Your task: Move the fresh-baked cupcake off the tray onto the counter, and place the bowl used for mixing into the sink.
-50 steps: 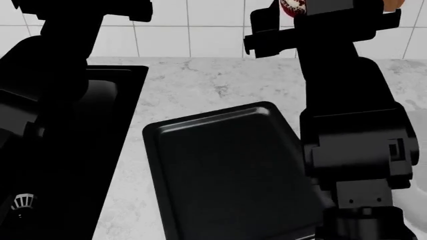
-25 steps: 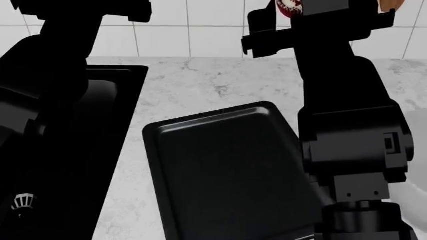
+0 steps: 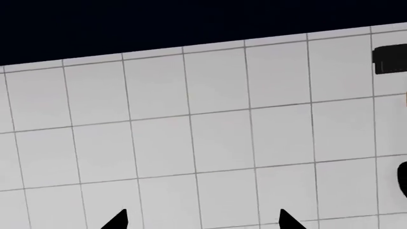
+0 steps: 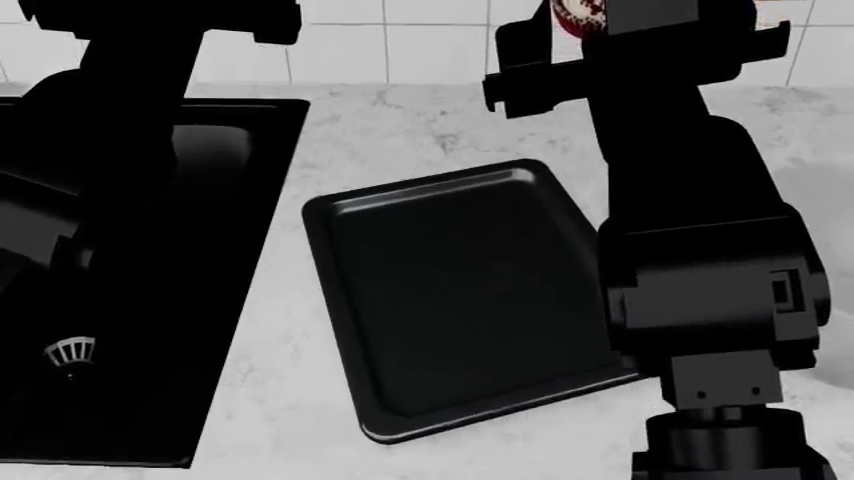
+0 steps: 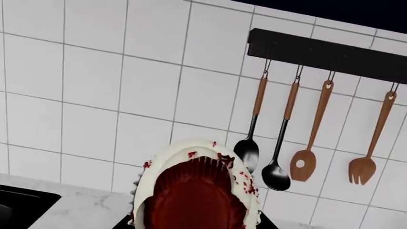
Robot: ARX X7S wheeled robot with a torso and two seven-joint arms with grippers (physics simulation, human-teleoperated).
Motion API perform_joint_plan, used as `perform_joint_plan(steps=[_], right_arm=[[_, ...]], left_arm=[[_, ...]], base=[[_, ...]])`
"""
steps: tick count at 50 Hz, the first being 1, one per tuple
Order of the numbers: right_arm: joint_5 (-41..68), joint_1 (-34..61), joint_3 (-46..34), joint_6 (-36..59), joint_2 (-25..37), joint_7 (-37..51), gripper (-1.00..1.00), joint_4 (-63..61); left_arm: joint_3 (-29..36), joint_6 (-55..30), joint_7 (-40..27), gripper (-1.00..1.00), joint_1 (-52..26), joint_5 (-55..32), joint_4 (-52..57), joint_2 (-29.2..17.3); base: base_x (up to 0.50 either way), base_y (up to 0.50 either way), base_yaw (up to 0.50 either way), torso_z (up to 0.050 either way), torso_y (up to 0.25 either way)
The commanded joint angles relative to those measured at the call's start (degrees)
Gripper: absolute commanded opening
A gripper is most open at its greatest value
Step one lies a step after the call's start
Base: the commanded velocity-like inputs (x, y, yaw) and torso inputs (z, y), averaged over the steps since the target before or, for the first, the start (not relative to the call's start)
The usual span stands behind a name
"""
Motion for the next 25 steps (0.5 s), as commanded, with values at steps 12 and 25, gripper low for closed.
perform_joint_plan(steps=[12,25], right_arm=[[-0.76,-1.01,-0.05,-0.29,0.20,-0.35,-1.00,-1.06],[-0.48,-1.24,0.07,-0.10,0.56,0.30,-1.00,-1.61]], left_arm=[[0.15,-0.39,-0.84,1.00,0.27,-0.46,0.70,-0.41],[0.53,-0.17,-0.84,1.00,0.20,-0.76,0.34,-0.34]], base=[[-0.39,0.00,0.00,0.000,0.000],[-0.38,-0.13,0.00,0.000,0.000]])
